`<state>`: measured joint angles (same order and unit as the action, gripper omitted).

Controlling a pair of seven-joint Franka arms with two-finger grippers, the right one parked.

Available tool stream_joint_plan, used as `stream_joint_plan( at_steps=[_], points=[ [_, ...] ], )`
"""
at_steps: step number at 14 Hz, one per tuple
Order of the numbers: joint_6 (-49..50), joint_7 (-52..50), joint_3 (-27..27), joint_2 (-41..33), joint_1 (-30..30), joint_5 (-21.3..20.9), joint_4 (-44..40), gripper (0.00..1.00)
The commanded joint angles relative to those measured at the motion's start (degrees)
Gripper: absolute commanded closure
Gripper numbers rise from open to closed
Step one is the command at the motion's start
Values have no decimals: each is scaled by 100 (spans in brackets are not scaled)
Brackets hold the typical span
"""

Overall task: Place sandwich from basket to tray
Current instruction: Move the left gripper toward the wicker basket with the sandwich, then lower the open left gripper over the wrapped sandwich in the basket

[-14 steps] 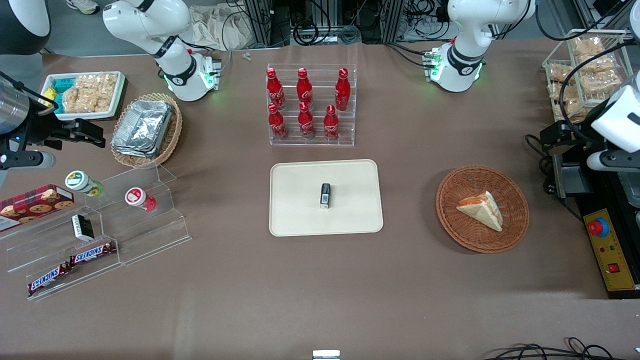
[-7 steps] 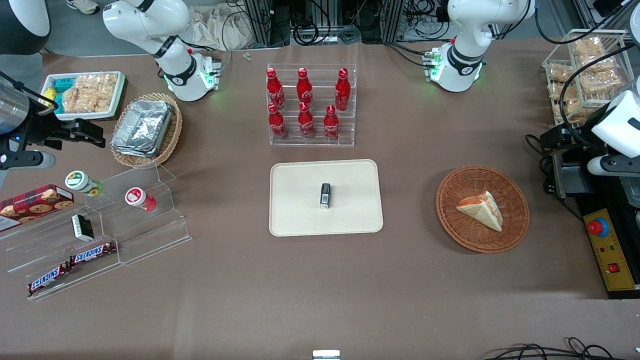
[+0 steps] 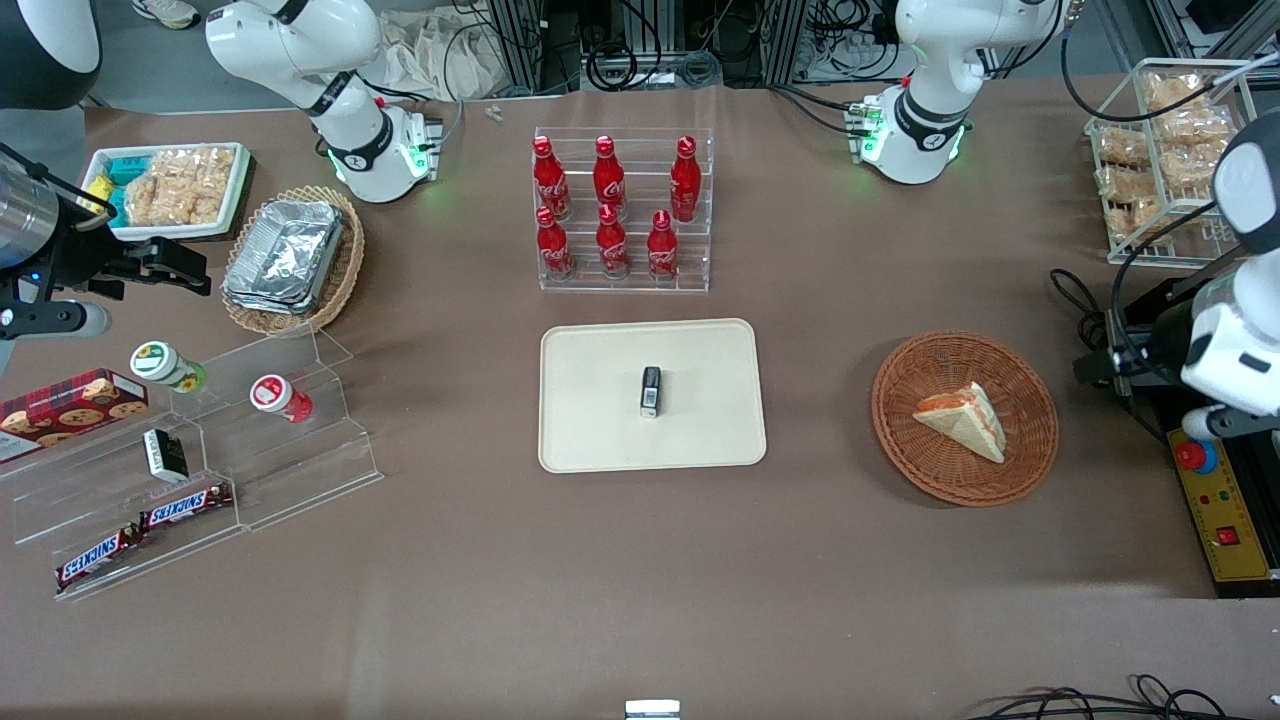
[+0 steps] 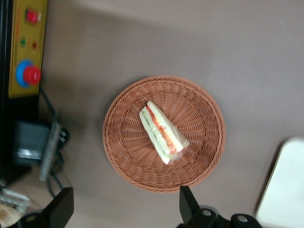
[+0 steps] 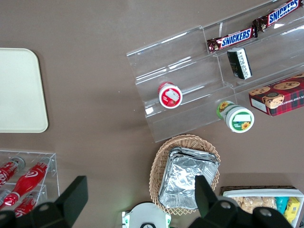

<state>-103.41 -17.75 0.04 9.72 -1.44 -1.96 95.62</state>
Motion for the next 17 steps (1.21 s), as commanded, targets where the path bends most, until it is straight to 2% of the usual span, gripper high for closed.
stream_joint_plan(
  at_steps=[1, 3, 8, 13, 17],
  points=[
    [-572, -1629, -83, 179, 117, -23, 334, 0],
    [-995, -2632, -92, 390, 258, -41, 571, 0],
    [-2226, -3812, -92, 759, 372, -24, 1292, 0],
    [-3228, -4166, -83, 804, 338, 38, 2223, 0],
    [-3370, -4210, -66, 786, 302, 38, 2488, 0]
  ],
)
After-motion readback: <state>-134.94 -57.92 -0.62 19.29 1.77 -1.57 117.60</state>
